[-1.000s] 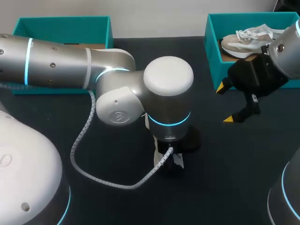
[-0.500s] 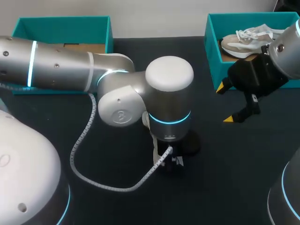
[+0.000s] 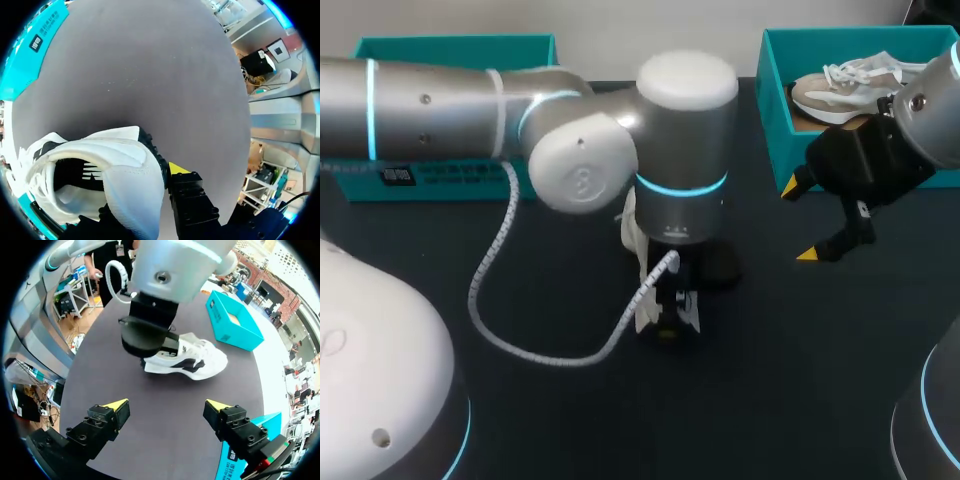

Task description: Take the shoe out of the shoebox, open the shoe tongue, remove and reinsert the insole, then place the shoe into the shoebox

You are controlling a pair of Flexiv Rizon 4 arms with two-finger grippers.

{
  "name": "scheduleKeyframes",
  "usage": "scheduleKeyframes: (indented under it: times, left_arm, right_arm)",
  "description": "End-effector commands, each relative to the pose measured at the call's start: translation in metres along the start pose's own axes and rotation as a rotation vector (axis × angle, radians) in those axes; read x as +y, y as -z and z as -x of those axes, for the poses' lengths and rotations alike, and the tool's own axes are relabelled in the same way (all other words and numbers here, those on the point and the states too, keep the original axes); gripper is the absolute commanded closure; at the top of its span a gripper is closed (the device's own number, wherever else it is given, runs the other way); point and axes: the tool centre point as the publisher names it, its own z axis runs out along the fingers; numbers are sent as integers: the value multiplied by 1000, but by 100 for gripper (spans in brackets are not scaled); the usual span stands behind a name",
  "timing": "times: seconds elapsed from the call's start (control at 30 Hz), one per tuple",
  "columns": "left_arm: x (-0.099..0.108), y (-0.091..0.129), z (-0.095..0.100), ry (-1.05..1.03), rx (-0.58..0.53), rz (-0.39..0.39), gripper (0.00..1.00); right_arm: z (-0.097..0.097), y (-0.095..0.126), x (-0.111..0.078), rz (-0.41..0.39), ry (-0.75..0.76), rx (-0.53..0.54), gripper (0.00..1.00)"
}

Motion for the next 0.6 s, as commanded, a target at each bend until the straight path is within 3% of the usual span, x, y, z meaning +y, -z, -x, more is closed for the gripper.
scheduleKeyframes:
  times: [0.03,0.23,0.33,0.43,0.6]
  left_arm:
    - [36,87,-10,-19,-60,8,100]
    - [54,141,-17,-69,-37,15,100]
    - [58,157,-20,-96,-14,11,100]
    - [59,169,-25,-107,-13,13,100]
    - [59,169,-25,-107,-13,13,100]
  right_arm:
    - [0,-2,0,-2,0,-1,0]
    - [0,-2,0,-2,0,-1,0]
    - [0,-2,0,-2,0,-1,0]
    - [0,-2,0,-2,0,-1,0]
    - [0,-2,0,-2,0,-1,0]
